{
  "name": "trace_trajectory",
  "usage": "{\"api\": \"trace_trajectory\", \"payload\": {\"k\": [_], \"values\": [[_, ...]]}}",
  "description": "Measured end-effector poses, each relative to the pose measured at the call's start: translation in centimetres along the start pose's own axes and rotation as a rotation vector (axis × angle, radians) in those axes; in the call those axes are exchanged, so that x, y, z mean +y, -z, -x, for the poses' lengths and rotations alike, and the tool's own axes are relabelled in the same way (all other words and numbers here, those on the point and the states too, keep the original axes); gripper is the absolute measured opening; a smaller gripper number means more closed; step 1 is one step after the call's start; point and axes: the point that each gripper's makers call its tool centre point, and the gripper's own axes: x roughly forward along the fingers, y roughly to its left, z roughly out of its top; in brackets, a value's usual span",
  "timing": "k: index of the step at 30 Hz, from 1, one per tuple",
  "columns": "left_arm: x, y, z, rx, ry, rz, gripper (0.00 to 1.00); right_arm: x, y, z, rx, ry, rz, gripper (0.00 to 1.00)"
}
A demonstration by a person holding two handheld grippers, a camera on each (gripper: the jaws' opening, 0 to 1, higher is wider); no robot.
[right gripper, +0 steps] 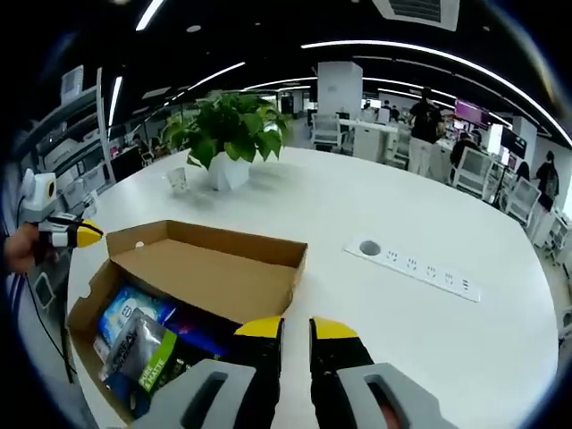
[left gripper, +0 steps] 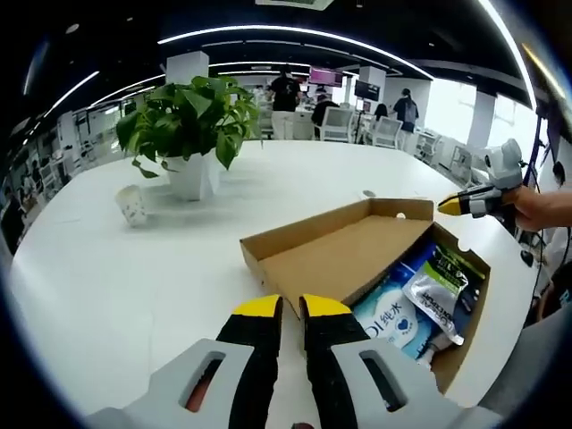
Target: Operate the shoe box by opening the lid, removing the specified soft item, and placing it in the target area until the item is outside and the box remains undamaged.
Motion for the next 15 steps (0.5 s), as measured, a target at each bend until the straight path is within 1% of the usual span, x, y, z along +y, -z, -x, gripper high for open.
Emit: {"api": "trace_trajectory", "payload": {"k": [5, 7, 8, 9, 11, 15], "values": [[-0.8, -0.1, 0.9, -0.015, 0.005, 0.000, 0.08, -0.4, 0.6, 1.7, -0.013, 0.008, -0.022, 0.09], [-1.5, -0.1, 1.1, -0.021, 0.019, 0.002, 0.09, -0.5, 0.8, 2.4, -0.027, 0.011, -0.041, 0.11], [-2.2, -0.2, 1.2, -0.037, 0.050, 0.022, 0.11, -0.6, 0.9, 2.8, -0.036, 0.013, -0.049, 0.11], [-2.6, -0.3, 1.2, -0.043, 0.066, 0.037, 0.13, -0.6, 1.0, 3.1, -0.040, 0.012, -0.051, 0.11], [-3.1, -0.1, 1.3, -0.035, 0.067, 0.023, 0.15, -0.6, 1.4, 3.7, -0.050, 0.011, -0.062, 0.11], [-4.2, -0.4, 1.5, -0.045, 0.082, 0.019, 0.14, -0.8, 2.5, 4.6, -0.048, 0.010, -0.080, 0.12]]}}
